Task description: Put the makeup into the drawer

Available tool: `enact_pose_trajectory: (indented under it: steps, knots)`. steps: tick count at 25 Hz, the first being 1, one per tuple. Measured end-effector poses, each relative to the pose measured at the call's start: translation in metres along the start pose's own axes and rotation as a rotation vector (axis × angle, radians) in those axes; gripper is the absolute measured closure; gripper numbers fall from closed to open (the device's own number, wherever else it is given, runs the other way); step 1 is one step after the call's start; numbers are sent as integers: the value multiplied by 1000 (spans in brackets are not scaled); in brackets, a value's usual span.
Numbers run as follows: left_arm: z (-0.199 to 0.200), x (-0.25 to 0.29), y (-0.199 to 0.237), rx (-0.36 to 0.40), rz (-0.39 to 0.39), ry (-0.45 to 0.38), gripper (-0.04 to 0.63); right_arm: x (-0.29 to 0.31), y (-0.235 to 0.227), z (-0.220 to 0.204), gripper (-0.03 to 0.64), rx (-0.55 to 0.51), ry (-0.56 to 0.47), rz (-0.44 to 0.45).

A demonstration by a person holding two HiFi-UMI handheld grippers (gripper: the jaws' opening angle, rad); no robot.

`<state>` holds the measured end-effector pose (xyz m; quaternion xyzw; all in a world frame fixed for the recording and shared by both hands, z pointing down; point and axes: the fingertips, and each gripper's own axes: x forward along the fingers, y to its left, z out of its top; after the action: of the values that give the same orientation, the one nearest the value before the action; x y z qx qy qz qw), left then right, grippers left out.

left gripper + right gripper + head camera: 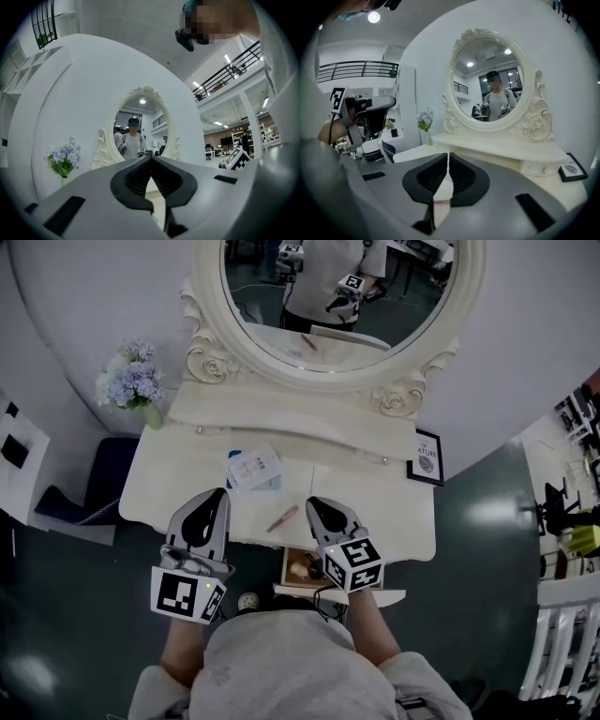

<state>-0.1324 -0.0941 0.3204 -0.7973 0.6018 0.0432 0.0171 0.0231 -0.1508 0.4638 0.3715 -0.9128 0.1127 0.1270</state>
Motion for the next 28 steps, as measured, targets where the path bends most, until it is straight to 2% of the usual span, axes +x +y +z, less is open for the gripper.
enact_pose_trajectory:
  steps: [5,13,26,28]
  knots:
    - [-2,-1,-1,-4,0,4,582,6,-3,-28,592,35,74,12]
    - [-3,-4,-2,-14,0,8,582,18,-2,-50,591,32,158,33]
    - [-6,-10,-2,-19,10,21,583,37,5,-85,584,-81,319,128]
    - [-6,-10,-2,-19,10,22,582,39,8,-91,537,-103,343,150]
